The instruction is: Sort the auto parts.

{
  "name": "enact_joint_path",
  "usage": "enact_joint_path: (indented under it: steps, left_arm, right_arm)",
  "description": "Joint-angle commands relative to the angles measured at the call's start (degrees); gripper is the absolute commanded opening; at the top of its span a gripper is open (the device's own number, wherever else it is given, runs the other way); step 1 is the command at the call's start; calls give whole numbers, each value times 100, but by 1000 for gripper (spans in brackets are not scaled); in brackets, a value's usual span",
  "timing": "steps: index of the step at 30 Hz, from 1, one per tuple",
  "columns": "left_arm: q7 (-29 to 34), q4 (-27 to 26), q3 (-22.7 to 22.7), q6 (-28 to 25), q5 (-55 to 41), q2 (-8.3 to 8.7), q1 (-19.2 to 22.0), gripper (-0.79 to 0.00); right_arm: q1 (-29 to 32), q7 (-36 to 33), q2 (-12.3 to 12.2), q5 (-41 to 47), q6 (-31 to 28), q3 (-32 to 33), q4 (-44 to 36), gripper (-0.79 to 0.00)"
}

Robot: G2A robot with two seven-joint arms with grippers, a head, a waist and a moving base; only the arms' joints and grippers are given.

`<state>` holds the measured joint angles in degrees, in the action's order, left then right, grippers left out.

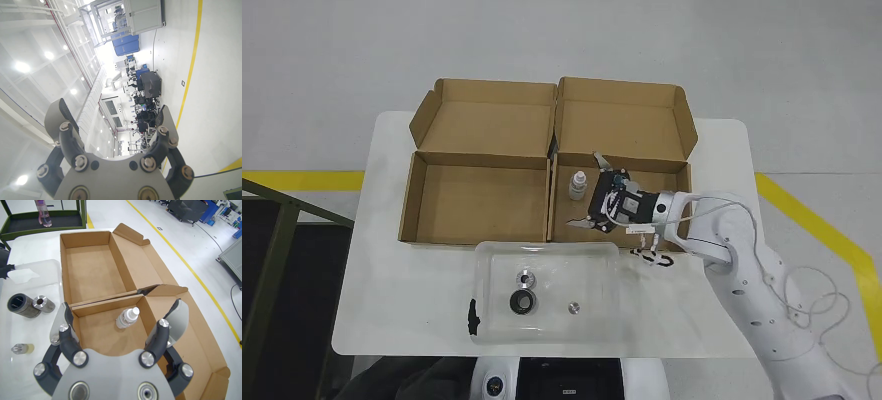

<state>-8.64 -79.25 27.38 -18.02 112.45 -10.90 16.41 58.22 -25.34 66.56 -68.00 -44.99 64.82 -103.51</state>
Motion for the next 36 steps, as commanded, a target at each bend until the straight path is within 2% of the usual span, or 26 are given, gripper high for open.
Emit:
enact_joint_path:
  steps: [1,10,17,25,36]
  left_arm:
    - [0,0,0,0,0,0,0,0]
    - [0,0,0,0,0,0,0,0]
    - [0,0,0,0,0,0,0,0]
    - [0,0,0,0,0,0,0,0]
    - [0,0,0,0,0,0,0,0]
  right_arm:
    - [93,-268,-33,36,-68,57,-253,0]
    - [602,-974,-147,395,-308,75,-1063,0]
    - [973,-1403,-231,219,-437,-6,-1513,0]
    - [1305,-1716,-316,77,-679,-197,-1774,0]
    - [1472,-1881,-390,-220,-818,-520,-1819,0]
